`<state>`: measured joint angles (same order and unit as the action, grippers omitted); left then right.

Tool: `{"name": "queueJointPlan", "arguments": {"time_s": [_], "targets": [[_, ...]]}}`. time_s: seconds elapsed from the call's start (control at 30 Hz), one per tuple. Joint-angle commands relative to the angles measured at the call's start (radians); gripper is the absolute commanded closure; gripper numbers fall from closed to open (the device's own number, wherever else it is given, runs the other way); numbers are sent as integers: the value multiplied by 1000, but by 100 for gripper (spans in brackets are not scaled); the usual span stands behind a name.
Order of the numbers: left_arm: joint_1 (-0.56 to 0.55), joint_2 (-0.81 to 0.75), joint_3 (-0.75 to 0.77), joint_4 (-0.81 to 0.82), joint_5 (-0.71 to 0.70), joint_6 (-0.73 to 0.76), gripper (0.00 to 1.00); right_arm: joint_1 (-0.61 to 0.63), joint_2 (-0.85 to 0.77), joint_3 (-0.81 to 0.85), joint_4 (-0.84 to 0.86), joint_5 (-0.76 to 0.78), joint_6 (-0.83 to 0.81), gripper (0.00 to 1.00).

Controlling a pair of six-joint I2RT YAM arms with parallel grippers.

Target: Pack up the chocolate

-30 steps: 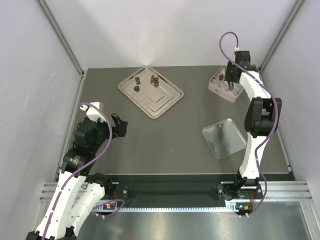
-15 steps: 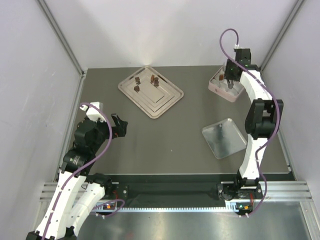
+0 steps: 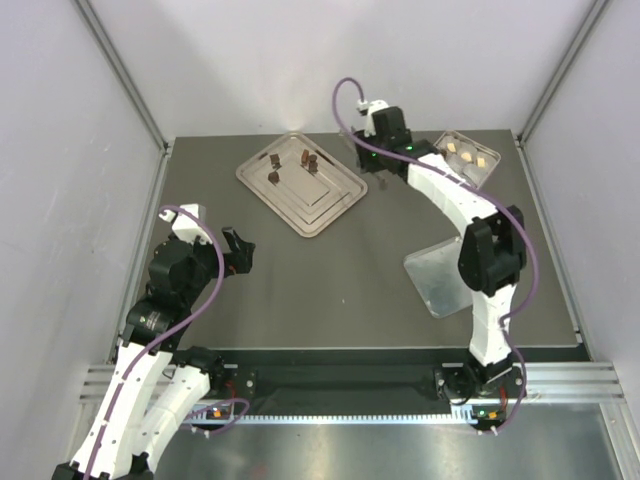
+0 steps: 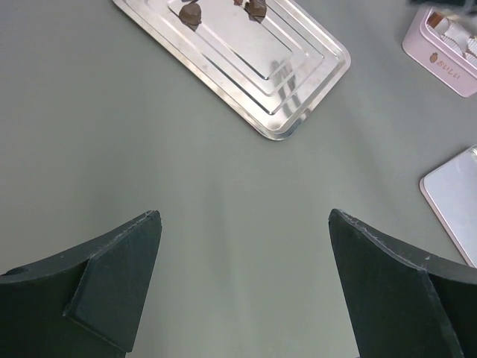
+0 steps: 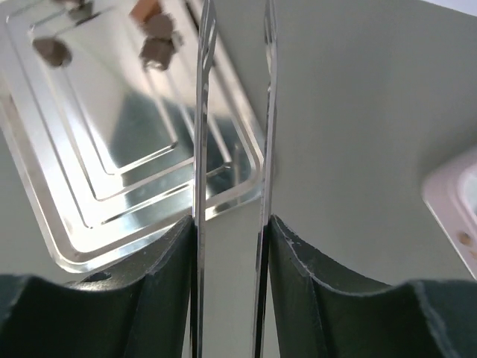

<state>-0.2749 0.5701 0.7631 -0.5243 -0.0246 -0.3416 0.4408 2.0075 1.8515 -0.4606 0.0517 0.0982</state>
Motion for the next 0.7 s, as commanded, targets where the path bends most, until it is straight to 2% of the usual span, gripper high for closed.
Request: {"name": "queueJointPlan", "arguments": {"time_s": [0.0, 0.17, 0.67], "targets": [[5, 1, 7, 44, -14, 4, 1, 39, 63, 80, 30, 13, -84, 58], [5, 5, 7, 46, -9, 4, 1, 105, 142, 116, 51, 19, -198, 56], [5, 7, 7, 50, 3, 6, 1, 130, 238, 141, 85, -21, -200, 51]]}}
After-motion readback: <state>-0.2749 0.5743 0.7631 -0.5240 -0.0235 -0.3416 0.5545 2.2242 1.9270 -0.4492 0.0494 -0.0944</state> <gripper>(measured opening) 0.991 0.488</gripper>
